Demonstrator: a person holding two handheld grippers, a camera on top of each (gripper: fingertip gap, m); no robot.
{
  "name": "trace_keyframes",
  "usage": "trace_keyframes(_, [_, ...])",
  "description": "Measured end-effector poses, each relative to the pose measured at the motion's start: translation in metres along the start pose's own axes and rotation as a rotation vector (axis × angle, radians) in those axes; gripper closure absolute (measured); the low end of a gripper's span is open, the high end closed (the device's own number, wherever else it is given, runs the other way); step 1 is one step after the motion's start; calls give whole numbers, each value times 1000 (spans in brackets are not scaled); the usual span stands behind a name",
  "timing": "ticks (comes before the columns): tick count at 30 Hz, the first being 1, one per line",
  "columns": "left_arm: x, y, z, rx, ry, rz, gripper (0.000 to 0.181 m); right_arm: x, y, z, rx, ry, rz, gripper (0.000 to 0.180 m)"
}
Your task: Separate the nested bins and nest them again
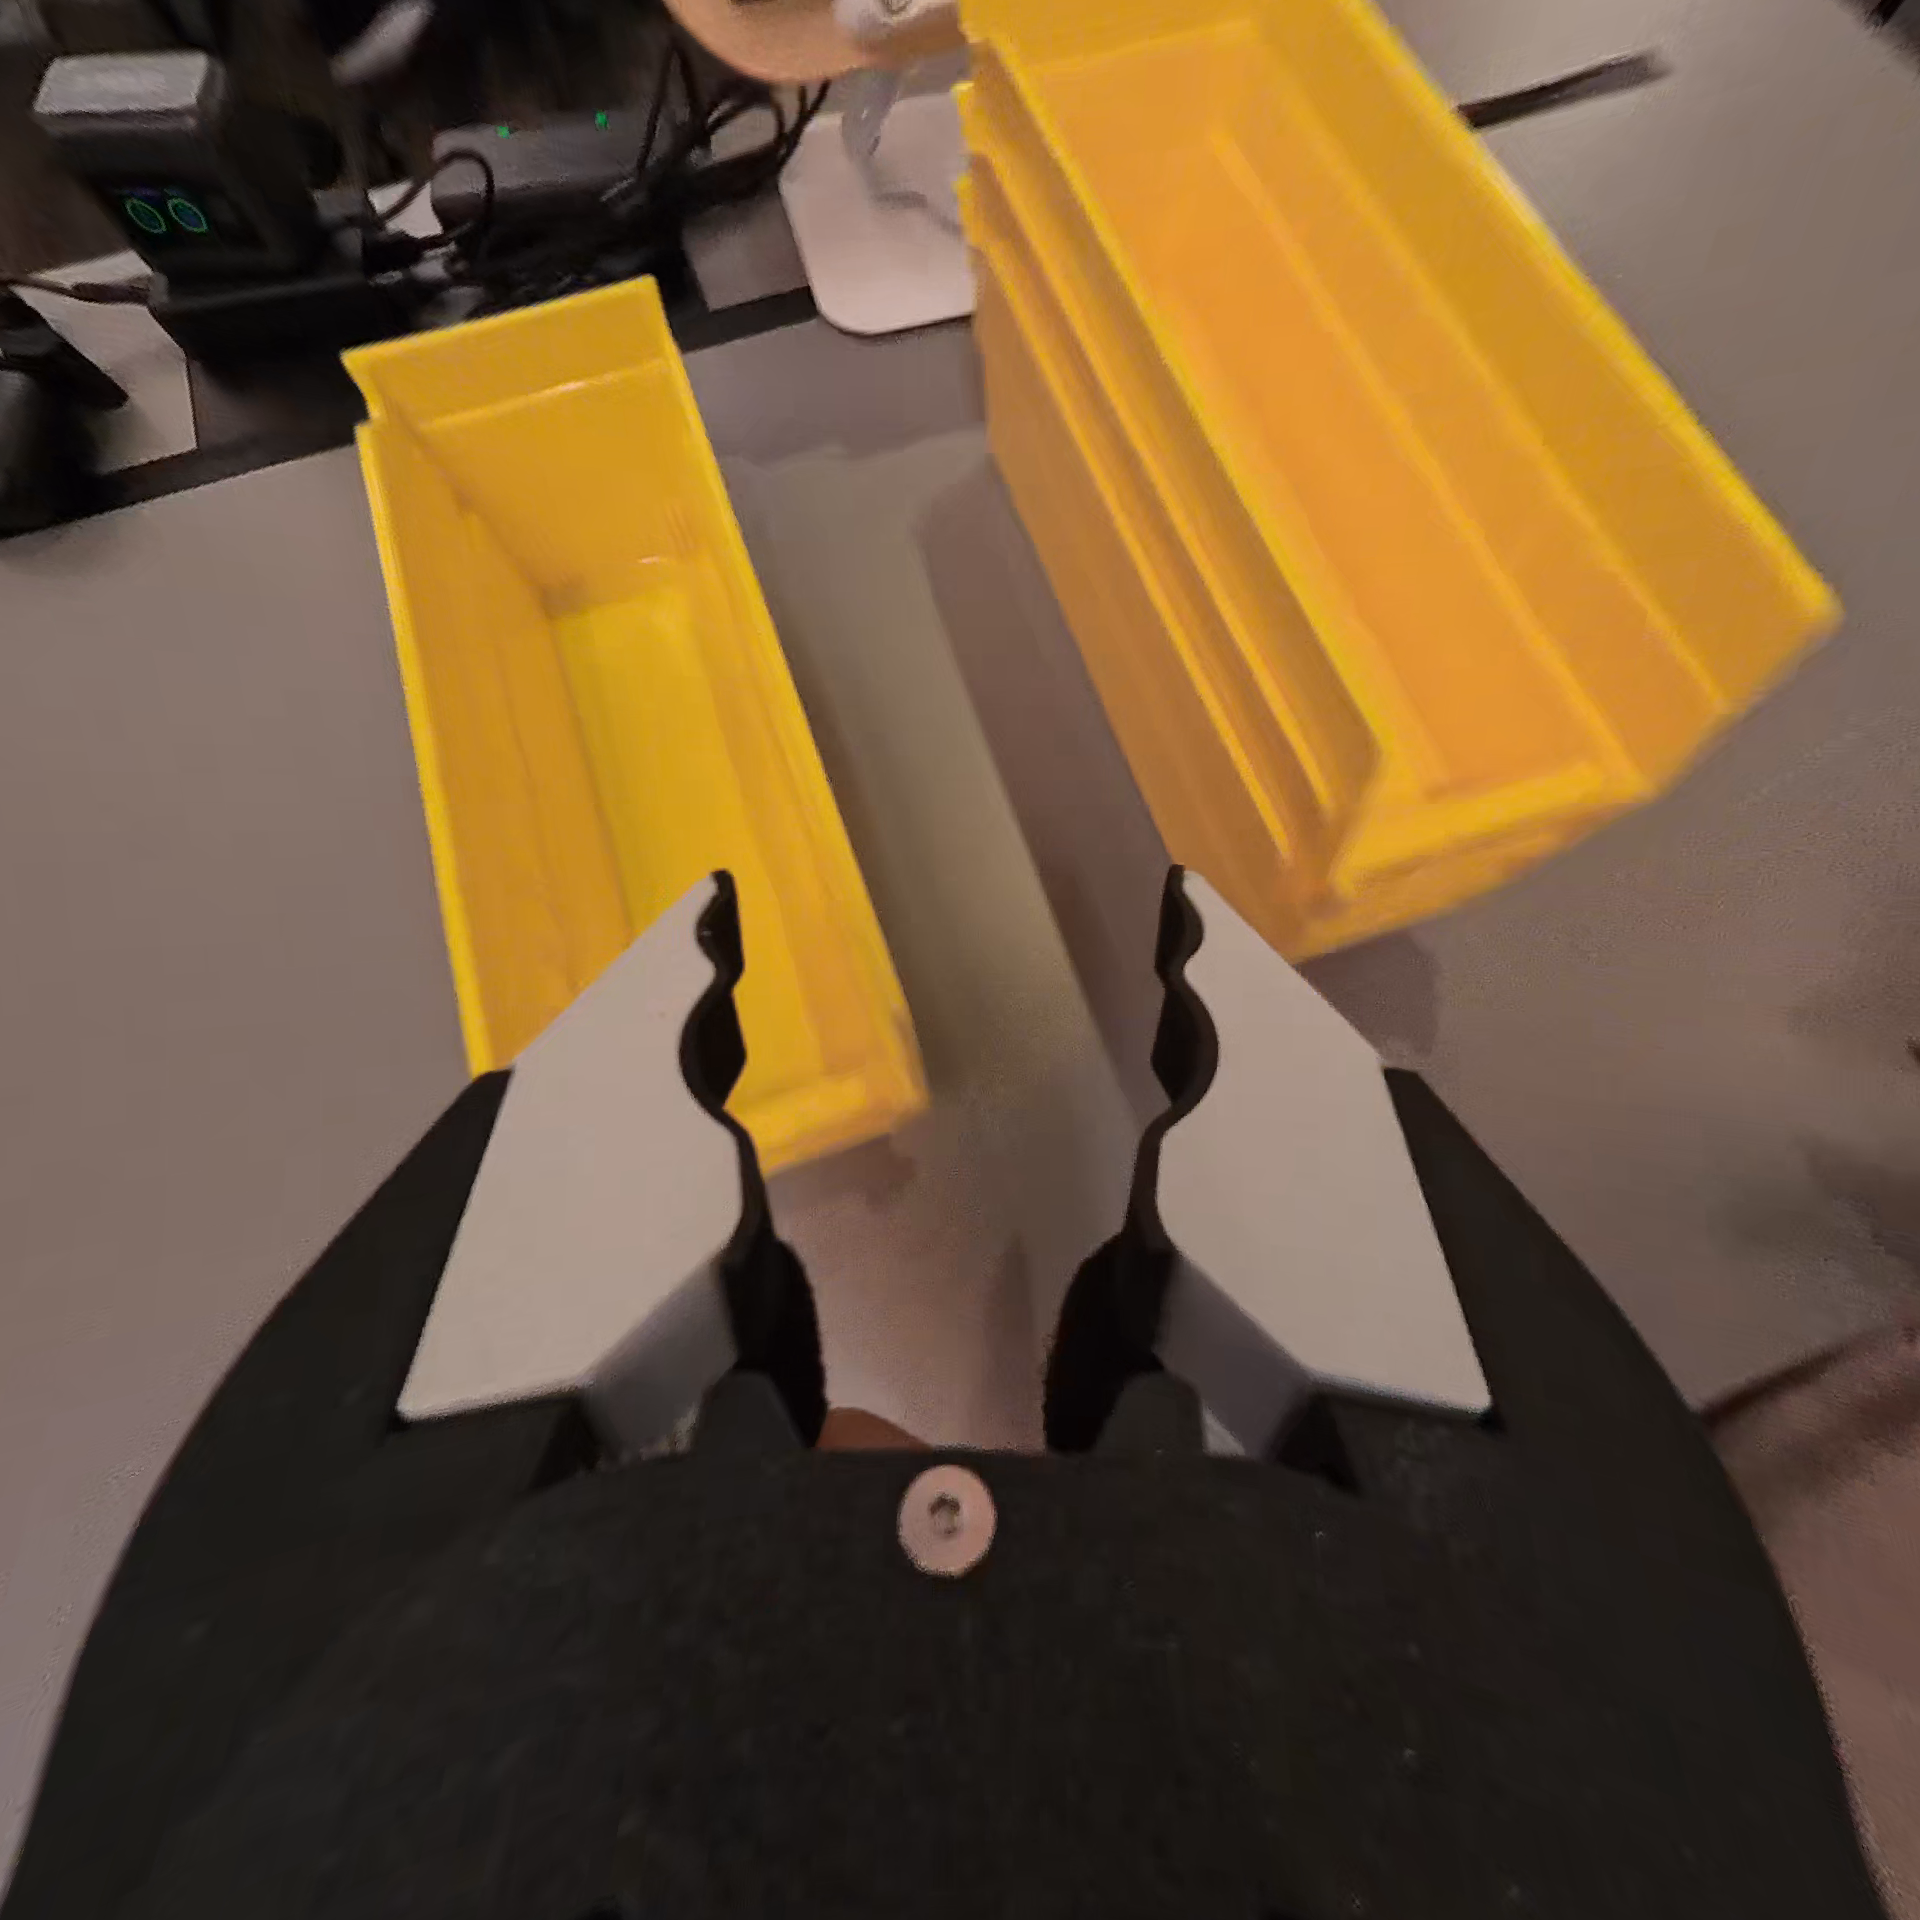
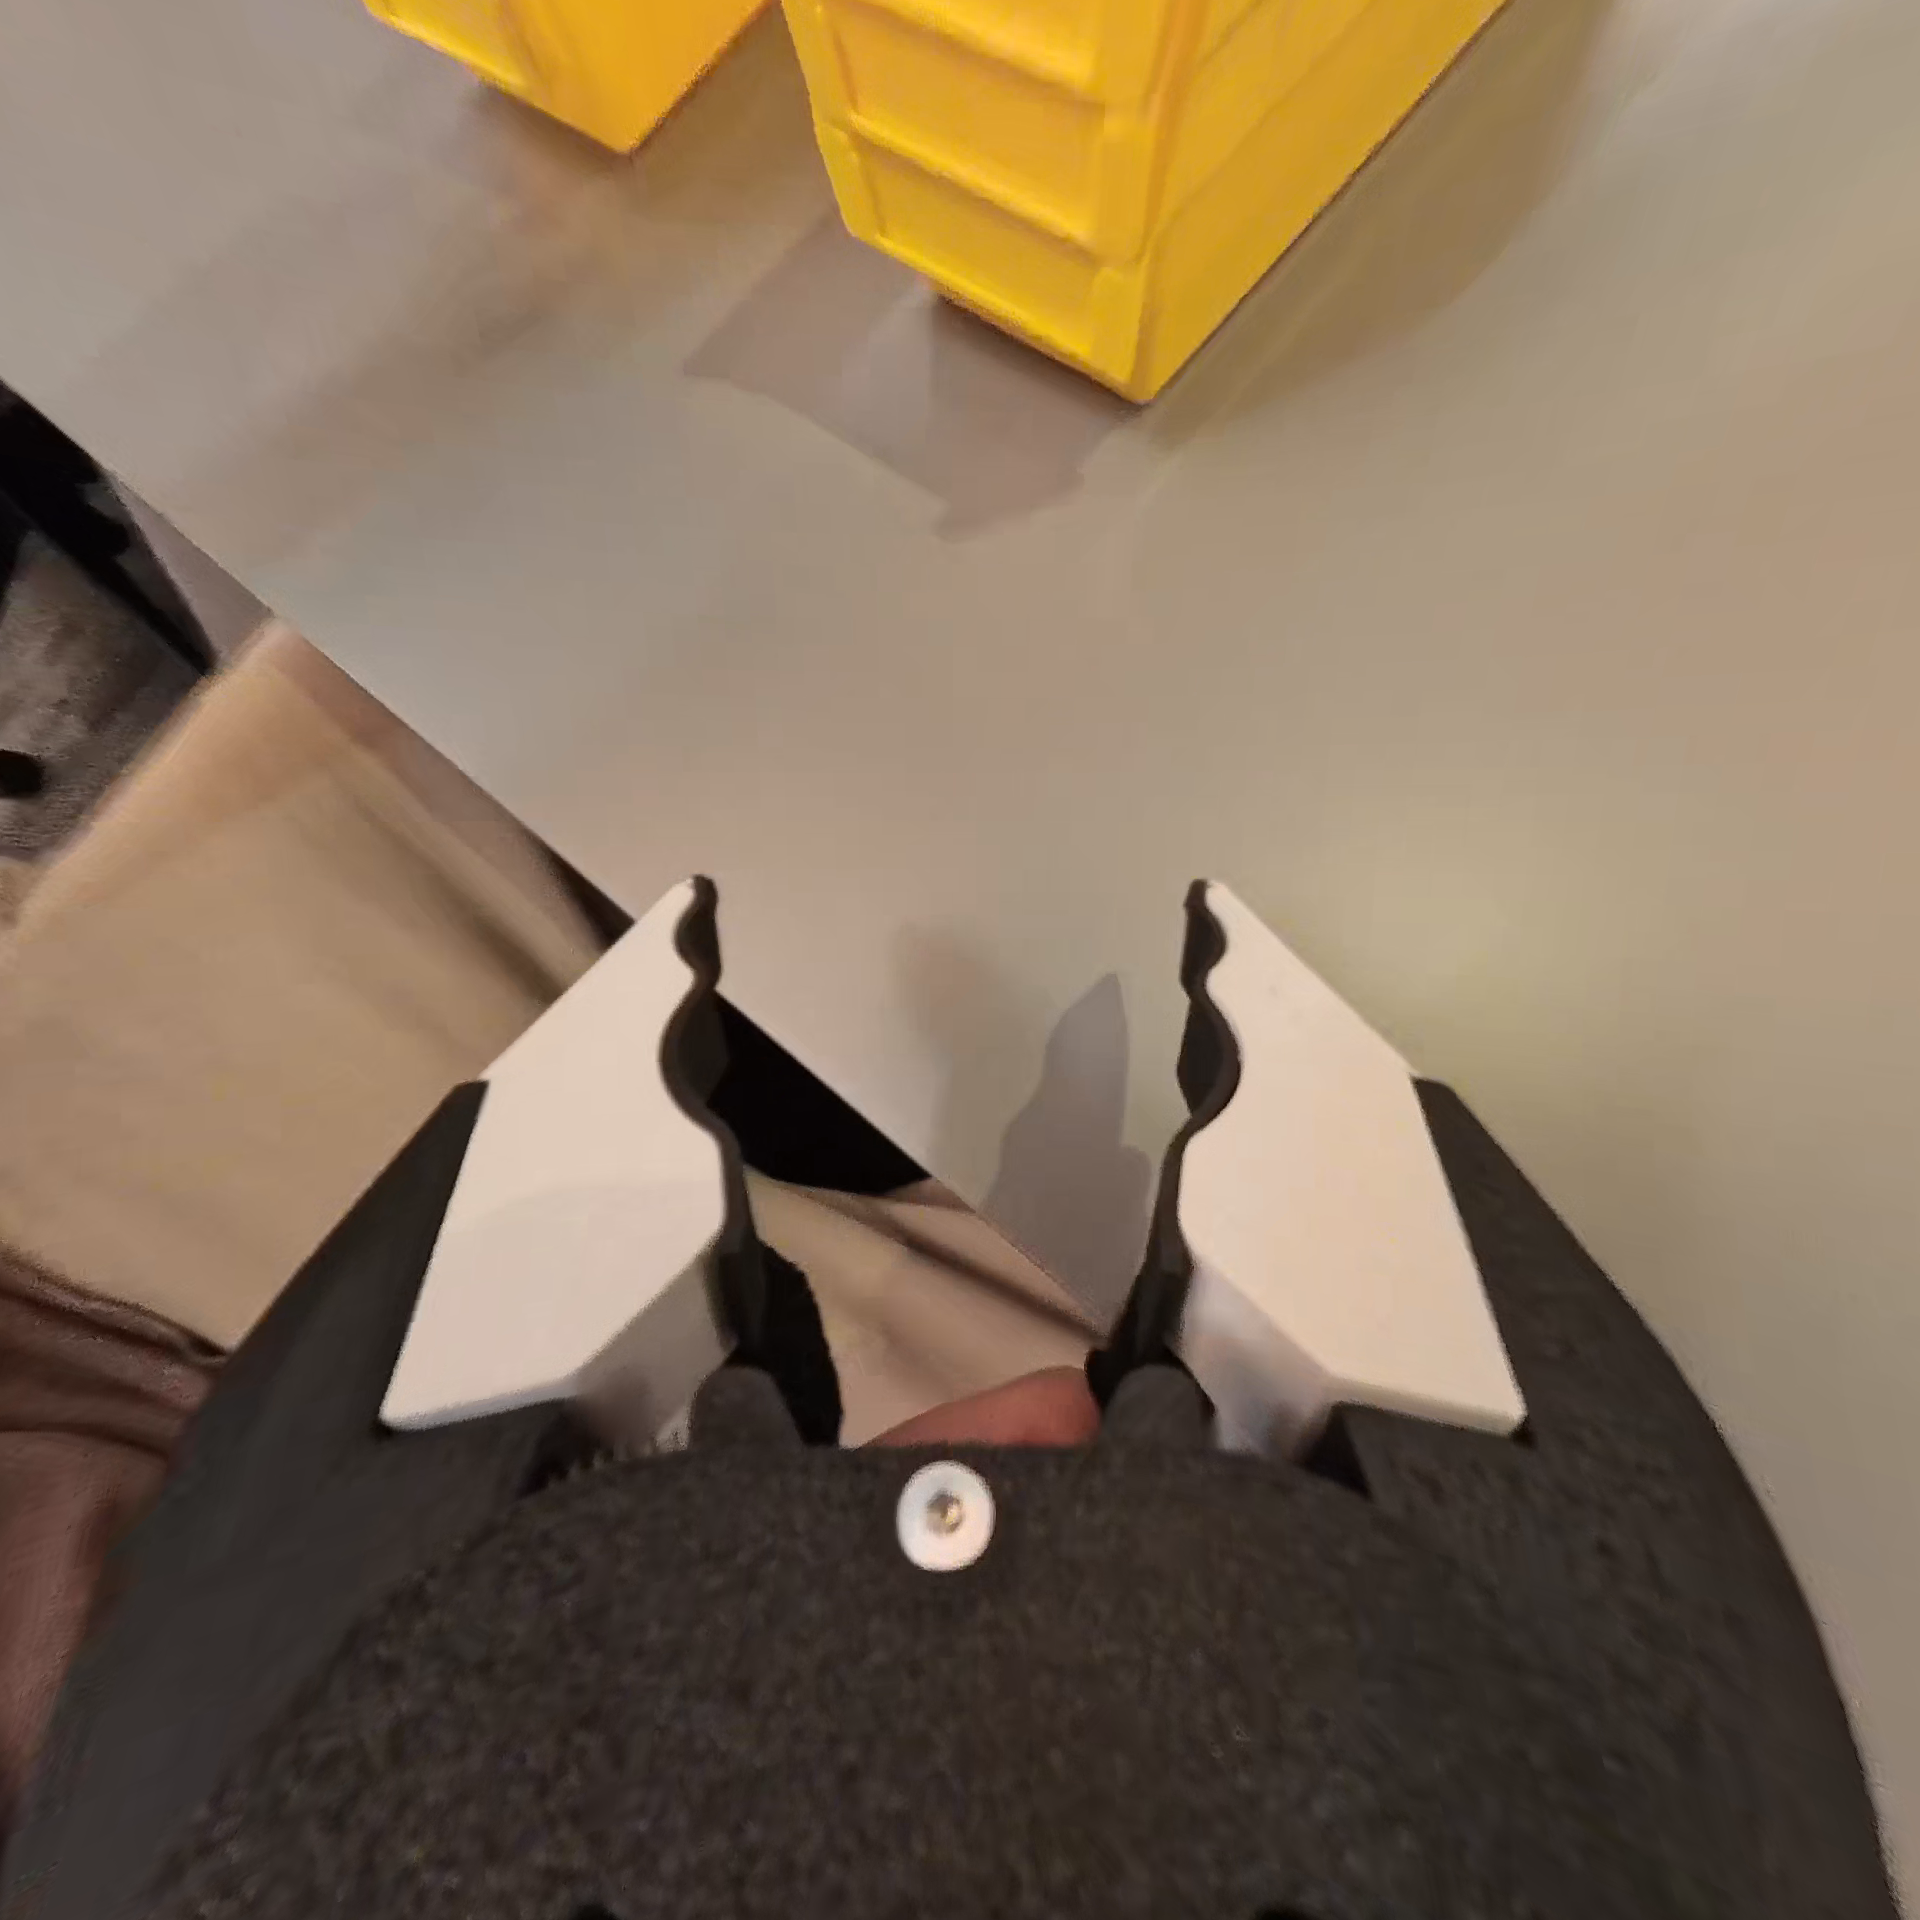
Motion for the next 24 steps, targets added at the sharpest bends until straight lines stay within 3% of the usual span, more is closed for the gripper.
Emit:
trace_keyframes(1, [18,17,-7,17,9,-47,104,-12,-1,1,-25,-20,5,86])
trace_keyframes(6, [82,77,-35,-11,24,-248,113,-120,2,-21,-18,-96,-34,77])
trace_keyframes(9, [97,88,-46,-59,-22,-338,118,-202,-6,-51,17,-170,-37,67])
trace_keyframes(12, [101,82,-50,-94,-65,-381,125,-263,-32,-82,73,-278,77,61])
trace_keyframes(20, [124,53,-53,-18,-93,-230,125,-325,-98,-120,319,-453,299,60])
trace_keyframes(24, [127,50,-55,1,-114,-213,125,-332,-114,-134,443,-467,384,61])
Point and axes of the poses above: each gripper's, where its closed fingertips meet, y back along the fingers, x out of its underside, z = x × y across the jaws, the point moved 6 cm from there along y, back along the fingers, and after that the axes turned 15 degrees about -x, right-handed, at the moved point
